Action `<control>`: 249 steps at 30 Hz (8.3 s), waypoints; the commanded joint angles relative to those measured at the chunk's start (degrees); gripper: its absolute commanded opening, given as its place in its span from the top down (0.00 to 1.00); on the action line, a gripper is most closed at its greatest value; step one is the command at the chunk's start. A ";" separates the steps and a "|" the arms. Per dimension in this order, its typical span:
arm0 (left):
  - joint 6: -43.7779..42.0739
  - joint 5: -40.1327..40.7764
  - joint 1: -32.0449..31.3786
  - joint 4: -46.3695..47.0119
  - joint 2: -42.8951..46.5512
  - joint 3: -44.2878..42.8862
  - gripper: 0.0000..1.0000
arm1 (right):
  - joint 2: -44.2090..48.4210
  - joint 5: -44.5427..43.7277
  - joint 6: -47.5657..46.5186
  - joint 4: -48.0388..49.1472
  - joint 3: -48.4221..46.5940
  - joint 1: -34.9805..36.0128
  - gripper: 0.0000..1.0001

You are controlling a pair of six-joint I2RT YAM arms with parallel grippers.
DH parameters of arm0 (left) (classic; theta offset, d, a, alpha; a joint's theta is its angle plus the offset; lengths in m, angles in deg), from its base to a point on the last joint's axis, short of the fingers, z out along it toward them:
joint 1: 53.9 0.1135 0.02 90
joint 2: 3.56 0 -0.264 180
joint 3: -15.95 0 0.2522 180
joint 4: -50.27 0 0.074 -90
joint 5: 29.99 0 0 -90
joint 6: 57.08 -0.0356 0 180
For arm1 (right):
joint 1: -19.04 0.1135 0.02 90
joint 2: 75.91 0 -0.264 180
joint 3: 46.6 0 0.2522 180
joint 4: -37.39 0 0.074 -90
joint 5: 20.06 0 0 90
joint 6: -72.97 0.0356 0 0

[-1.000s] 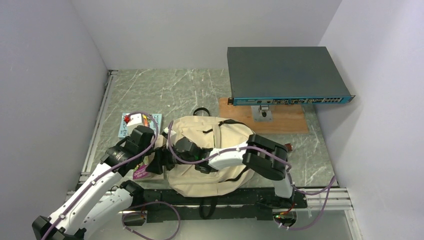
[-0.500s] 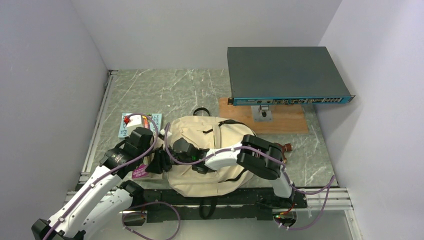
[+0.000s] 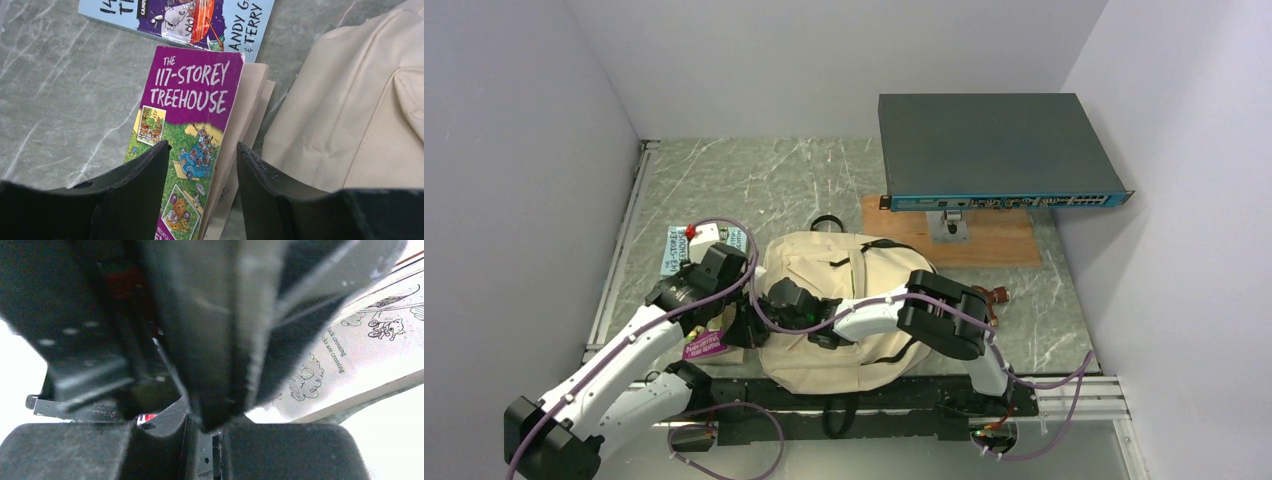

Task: Pack the student bag
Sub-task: Pick up the book from the center of the board, then adjust the book.

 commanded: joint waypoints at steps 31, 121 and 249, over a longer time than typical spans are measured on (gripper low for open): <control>2.04 -0.44 1.39 -3.41 22.56 -3.13 0.24 | 9.19 5.07 13.61 3.81 2.15 -6.04 1.00; -2.81 -16.96 -3.58 5.68 8.75 -40.81 1.00 | 48.14 0.26 -31.45 -52.29 -7.90 -22.48 0.00; 23.18 -57.89 -0.29 60.24 27.15 4.45 1.00 | 65.48 34.44 20.66 -13.90 8.17 -32.24 0.38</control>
